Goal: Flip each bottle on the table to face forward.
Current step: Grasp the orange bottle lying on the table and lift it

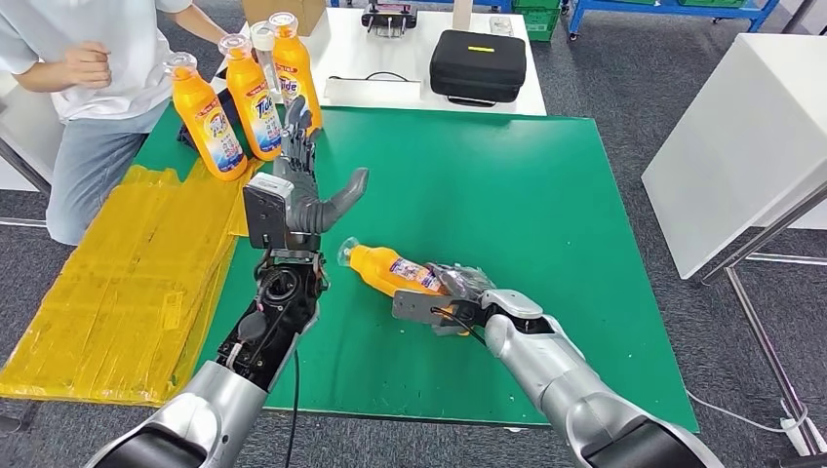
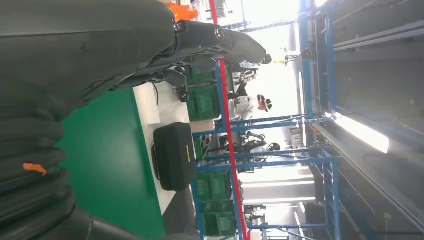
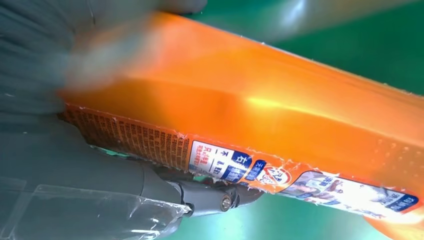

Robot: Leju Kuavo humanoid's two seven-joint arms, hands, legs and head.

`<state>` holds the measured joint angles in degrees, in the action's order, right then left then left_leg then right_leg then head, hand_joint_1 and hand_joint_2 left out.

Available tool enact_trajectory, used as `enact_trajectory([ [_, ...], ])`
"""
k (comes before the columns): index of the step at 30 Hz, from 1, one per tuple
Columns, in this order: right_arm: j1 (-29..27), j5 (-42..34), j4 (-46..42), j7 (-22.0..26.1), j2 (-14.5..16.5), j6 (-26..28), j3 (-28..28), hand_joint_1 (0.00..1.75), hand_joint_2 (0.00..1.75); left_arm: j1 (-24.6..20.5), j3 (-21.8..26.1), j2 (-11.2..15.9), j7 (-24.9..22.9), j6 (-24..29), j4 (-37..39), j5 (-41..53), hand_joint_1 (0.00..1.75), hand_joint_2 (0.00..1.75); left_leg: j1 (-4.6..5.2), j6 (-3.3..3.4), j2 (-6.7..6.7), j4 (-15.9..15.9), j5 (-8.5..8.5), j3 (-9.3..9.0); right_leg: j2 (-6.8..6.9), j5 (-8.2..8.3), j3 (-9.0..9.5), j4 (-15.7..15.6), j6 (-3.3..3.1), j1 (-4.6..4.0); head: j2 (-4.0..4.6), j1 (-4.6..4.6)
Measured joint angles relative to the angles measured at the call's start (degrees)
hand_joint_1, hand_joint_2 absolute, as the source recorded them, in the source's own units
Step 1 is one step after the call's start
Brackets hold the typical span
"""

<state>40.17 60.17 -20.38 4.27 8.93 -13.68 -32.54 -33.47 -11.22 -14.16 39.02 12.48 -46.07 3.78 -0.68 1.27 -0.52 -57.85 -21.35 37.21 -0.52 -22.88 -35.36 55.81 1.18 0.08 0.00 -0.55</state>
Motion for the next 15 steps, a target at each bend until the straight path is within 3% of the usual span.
enact_trajectory([
  [10,0.36,0.06,0.08,1.04,0.19,-0.20,-0.05,1.75,1.75,0.00,0.96,0.80,0.60,-0.09,0.72,-0.02,0.00,1.75,0.00,-0.02,0.00,0.00,0.03,0.01,0.00,0.02,-0.02,0.01,0.00,-0.01,0.01,-0.01],
  [15,0.11,1.26,-0.18,3.71,0.18,6.36,-0.16,1.75,1.75,0.31,1.73,1.26,0.89,-0.45,0.83,0.18,0.00,1.75,0.00,-0.03,-0.01,0.00,0.03,0.16,0.00,0.02,-0.14,0.02,-0.01,-0.02,0.00,-0.01],
])
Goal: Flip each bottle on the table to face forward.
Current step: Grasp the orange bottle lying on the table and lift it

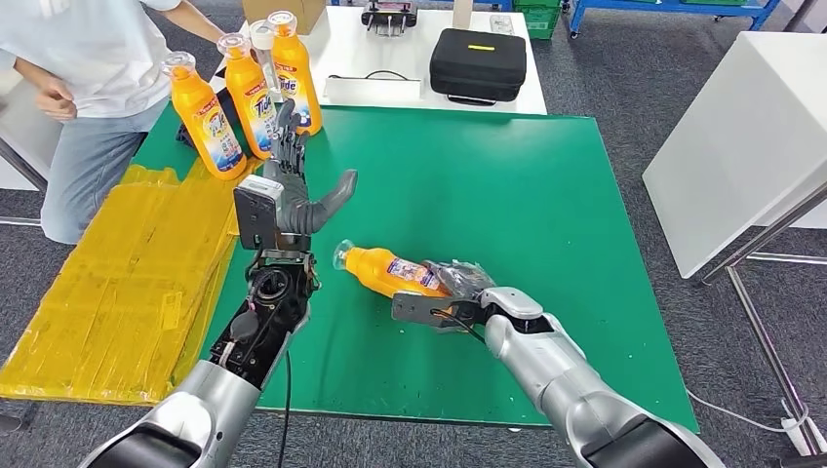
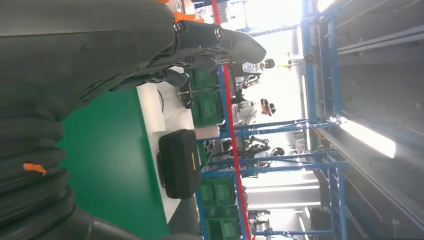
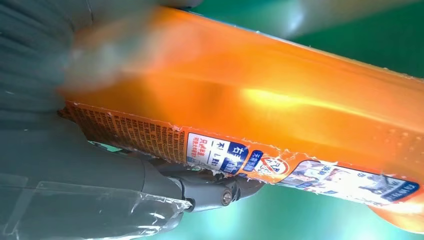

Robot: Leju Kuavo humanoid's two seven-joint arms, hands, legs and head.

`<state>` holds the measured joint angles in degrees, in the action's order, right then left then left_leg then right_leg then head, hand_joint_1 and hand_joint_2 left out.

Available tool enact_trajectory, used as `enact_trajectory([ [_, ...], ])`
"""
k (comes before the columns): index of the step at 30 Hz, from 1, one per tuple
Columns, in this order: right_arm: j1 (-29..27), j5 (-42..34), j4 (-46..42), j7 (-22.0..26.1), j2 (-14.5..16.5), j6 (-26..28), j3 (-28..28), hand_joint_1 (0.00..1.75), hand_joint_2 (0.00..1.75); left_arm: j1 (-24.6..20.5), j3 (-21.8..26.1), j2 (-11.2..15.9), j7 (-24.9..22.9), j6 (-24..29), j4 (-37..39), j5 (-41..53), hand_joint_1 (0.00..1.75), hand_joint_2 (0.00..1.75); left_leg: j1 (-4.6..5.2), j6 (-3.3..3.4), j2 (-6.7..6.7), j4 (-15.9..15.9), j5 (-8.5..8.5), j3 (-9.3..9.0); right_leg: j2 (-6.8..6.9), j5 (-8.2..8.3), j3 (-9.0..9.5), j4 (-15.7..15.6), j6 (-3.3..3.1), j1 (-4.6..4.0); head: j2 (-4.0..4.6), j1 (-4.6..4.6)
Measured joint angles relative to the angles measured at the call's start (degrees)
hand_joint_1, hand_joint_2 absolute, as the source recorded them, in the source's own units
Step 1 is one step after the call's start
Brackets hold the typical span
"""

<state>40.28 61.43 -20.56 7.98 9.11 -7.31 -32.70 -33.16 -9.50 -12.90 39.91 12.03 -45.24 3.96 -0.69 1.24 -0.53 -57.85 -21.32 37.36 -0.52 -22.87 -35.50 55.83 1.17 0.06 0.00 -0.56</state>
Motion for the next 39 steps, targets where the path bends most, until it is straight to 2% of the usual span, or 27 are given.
enact_trajectory([
  [5,-0.61,1.36,-1.44,0.94,-0.09,8.02,-0.03,1.75,1.75,1.09,1.42,0.70,0.13,-0.54,-0.01,0.27,0.00,1.75,0.00,0.00,-0.02,0.00,0.01,0.09,0.00,0.00,-0.10,0.01,0.00,0.00,0.01,0.01],
  [8,-1.84,2.48,-4.02,1.02,-0.49,15.90,0.33,1.75,1.75,2.05,2.38,1.01,0.15,-0.86,-0.32,0.81,0.00,1.75,0.00,0.00,-0.04,0.00,0.02,0.18,0.00,0.00,-0.18,0.01,0.00,0.01,0.00,0.00],
  [11,-4.05,3.97,-9.31,0.94,-1.43,22.87,1.63,1.75,1.75,3.40,3.50,1.33,0.17,-1.60,-1.25,1.38,0.00,1.75,0.00,0.00,-0.04,0.00,0.02,0.26,0.00,-0.01,-0.26,0.01,0.00,0.02,0.00,0.01],
  [14,-8.18,5.45,-17.94,1.14,-2.41,26.92,3.88,1.75,1.75,4.71,4.60,1.61,0.19,-2.11,-2.34,1.66,0.00,1.75,0.00,0.00,-0.05,0.00,0.00,0.36,0.01,-0.01,-0.35,0.01,-0.01,0.02,0.01,0.01],
  [21,-17.46,6.99,-36.95,2.65,-3.44,32.53,8.37,1.75,1.75,6.79,6.18,1.77,0.20,-2.72,-4.16,2.62,0.00,1.75,0.00,-0.03,-0.04,0.00,-0.03,0.49,0.01,-0.03,-0.49,0.00,-0.02,0.01,0.00,0.00],
  [25,-21.29,6.79,-44.46,3.44,-3.76,33.69,9.47,1.75,1.75,7.21,6.54,1.73,0.17,-3.03,-4.82,3.11,0.00,1.75,0.00,-0.05,-0.02,0.00,-0.04,0.49,0.00,-0.03,-0.50,0.00,-0.02,0.01,0.01,0.00],
  [31,-23.57,6.61,-49.43,3.75,-4.09,33.86,10.30,1.75,1.75,7.44,6.85,1.54,0.16,-3.15,-5.28,3.21,0.00,1.75,0.00,-0.05,-0.01,0.00,-0.03,0.48,0.00,-0.02,-0.50,0.00,-0.02,0.01,0.01,0.01],
  [35,-24.99,5.11,-51.58,5.91,-4.12,34.97,10.37,1.75,1.75,7.46,6.90,1.25,-0.01,-3.92,-5.33,3.70,0.00,1.75,0.00,-0.05,-0.03,0.00,-0.03,0.48,0.00,-0.02,-0.49,0.00,-0.02,0.01,0.00,0.00],
  [39,-26.81,4.61,-53.09,6.60,-3.62,34.38,10.01,1.75,1.75,7.46,6.56,0.63,-0.60,-7.57,-5.33,4.62,0.00,1.75,0.00,-0.05,-0.02,0.00,-0.04,0.50,0.00,-0.03,-0.50,0.00,-0.02,0.01,0.00,0.00],
])
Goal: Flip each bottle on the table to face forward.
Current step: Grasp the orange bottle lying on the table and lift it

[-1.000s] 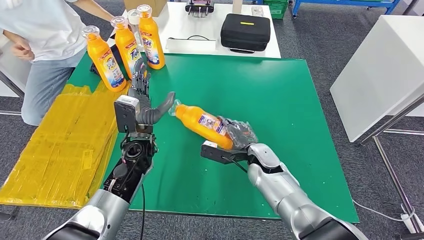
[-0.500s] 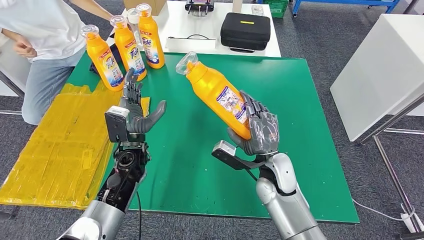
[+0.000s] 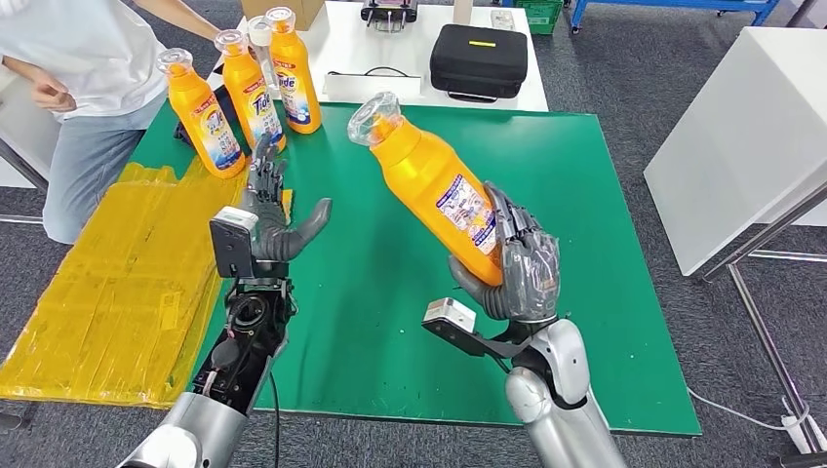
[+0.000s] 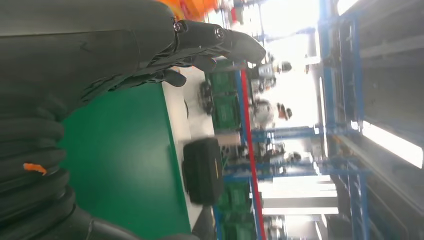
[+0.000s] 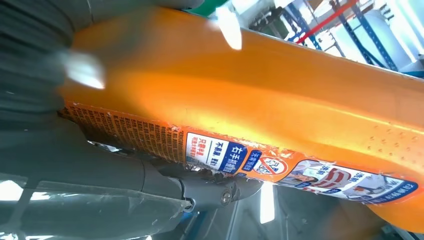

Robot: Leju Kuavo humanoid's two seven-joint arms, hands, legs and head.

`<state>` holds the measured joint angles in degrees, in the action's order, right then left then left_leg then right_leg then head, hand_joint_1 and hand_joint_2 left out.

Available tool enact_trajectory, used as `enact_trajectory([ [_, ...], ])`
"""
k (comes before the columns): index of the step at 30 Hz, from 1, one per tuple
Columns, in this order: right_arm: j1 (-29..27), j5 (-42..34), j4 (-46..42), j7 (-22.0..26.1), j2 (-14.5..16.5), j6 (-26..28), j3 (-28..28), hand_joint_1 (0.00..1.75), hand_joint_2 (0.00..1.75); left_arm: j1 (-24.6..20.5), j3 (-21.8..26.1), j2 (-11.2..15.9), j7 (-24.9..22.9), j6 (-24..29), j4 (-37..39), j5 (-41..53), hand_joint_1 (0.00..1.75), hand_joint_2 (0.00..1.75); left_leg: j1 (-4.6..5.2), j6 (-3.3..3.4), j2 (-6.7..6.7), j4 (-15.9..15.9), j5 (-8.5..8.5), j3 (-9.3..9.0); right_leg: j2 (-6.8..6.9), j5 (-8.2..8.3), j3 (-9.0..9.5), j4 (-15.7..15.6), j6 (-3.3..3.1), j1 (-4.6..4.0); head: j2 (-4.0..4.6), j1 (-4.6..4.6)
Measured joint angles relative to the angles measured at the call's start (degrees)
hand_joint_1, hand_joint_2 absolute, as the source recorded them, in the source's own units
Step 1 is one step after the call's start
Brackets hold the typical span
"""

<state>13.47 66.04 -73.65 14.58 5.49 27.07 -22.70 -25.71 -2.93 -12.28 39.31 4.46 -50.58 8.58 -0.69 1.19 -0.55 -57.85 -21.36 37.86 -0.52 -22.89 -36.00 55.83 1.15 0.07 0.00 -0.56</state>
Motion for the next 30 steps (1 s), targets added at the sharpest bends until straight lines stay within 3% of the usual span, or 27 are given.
enact_trajectory([
  [7,-0.68,-0.51,0.75,0.74,1.08,-2.30,0.08,1.75,1.75,0.05,-2.31,-0.77,-2.19,-19.55,-0.10,-6.93,0.00,1.75,0.00,0.00,0.00,0.00,0.00,0.01,0.00,0.00,0.00,0.00,0.00,0.00,0.01,0.01],
  [9,-0.67,-0.81,1.22,1.06,1.15,-2.44,0.17,1.75,1.75,0.06,-2.78,-0.77,-2.54,-22.93,-0.27,-8.77,0.00,1.75,0.00,0.00,0.00,0.00,0.00,0.01,0.00,0.00,0.00,0.00,0.00,0.00,0.01,0.01],
  [30,-0.24,-0.41,3.11,2.07,1.87,-4.24,0.43,1.75,1.75,0.03,-4.13,-0.78,-2.92,-25.75,-0.57,-9.96,0.00,1.75,0.00,0.00,0.00,0.00,0.00,0.01,0.00,0.00,0.00,0.00,0.00,0.00,0.01,0.01],
])
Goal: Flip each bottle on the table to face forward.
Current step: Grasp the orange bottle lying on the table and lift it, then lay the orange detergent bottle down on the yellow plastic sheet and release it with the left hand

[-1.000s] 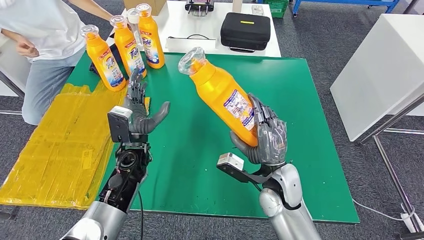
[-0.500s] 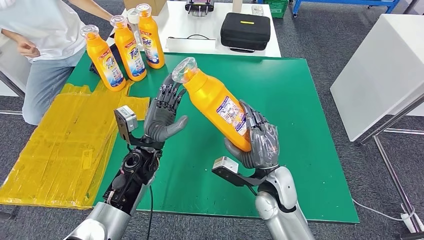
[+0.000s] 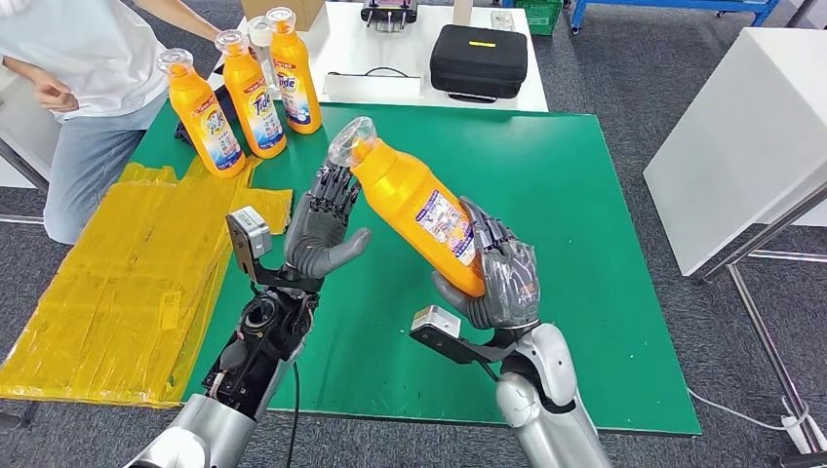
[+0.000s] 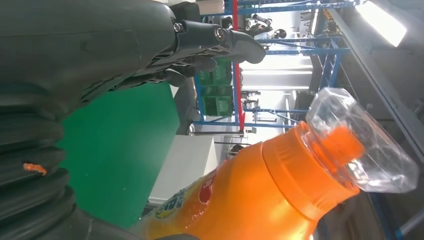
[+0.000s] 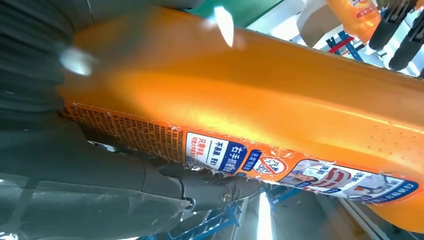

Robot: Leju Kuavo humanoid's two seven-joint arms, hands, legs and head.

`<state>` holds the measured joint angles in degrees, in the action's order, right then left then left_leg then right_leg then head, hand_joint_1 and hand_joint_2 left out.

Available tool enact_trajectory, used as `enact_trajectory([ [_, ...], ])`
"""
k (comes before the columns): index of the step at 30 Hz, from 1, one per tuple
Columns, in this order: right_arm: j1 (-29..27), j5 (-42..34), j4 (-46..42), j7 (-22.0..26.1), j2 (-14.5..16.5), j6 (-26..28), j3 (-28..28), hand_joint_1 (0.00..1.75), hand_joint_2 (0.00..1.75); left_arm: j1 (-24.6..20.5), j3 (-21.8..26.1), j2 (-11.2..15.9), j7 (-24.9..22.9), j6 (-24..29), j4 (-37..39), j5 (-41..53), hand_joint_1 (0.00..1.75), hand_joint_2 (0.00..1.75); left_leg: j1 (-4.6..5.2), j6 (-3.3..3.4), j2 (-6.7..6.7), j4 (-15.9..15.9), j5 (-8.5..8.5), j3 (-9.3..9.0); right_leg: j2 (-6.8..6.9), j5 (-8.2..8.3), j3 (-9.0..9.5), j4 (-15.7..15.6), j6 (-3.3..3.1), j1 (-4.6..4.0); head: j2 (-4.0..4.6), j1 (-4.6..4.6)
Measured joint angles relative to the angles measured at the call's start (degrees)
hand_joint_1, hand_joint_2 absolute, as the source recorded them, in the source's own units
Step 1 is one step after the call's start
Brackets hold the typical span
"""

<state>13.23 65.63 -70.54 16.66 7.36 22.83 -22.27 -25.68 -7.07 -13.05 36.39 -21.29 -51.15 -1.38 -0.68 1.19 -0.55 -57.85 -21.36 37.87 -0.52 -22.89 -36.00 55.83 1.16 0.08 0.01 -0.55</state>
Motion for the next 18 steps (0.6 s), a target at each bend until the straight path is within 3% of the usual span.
enact_trajectory([
  [18,8.00,0.48,13.17,0.46,4.43,0.31,-0.38,1.75,1.75,-1.69,-1.69,-1.14,-0.26,-0.28,0.96,0.23,0.00,1.75,0.00,0.00,0.01,0.00,0.01,0.00,0.00,0.00,-0.01,0.01,0.00,0.00,-0.01,-0.01],
])
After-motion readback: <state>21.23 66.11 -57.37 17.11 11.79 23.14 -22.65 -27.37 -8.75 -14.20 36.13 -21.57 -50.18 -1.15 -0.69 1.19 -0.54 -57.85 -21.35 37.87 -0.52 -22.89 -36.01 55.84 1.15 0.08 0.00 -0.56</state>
